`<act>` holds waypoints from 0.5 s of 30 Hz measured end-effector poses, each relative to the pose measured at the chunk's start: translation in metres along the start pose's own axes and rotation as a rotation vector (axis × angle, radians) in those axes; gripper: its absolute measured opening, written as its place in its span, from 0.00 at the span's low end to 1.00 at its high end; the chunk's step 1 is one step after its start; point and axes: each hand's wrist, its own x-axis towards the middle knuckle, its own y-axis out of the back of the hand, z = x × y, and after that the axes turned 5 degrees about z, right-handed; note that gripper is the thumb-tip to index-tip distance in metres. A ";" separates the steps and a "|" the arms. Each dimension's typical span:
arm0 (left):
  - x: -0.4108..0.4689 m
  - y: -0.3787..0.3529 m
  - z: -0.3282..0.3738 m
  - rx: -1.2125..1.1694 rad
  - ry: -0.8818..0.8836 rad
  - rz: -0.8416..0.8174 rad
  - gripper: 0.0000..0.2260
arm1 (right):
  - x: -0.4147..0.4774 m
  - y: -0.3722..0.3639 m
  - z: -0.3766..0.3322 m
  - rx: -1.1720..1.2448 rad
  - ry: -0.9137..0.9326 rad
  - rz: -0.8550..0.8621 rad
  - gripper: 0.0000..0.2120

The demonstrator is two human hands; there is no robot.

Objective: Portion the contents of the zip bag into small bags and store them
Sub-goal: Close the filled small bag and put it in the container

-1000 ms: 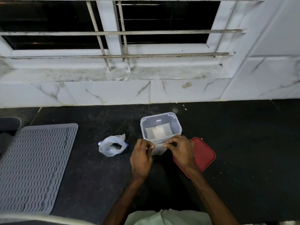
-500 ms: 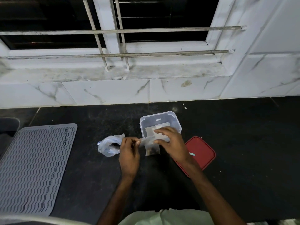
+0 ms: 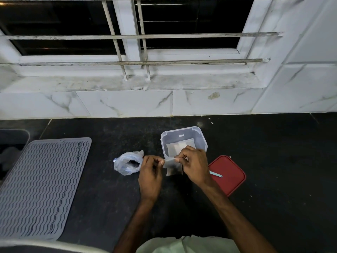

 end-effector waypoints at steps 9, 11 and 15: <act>-0.011 -0.009 -0.022 0.013 0.182 -0.137 0.03 | -0.014 0.013 0.033 0.394 -0.382 -0.178 0.06; -0.014 -0.012 -0.026 0.063 0.205 -0.163 0.03 | -0.018 0.008 0.035 0.290 -0.390 -0.196 0.04; -0.014 -0.018 -0.034 0.128 0.250 -0.221 0.03 | -0.021 -0.004 0.030 -0.017 -0.371 -0.228 0.04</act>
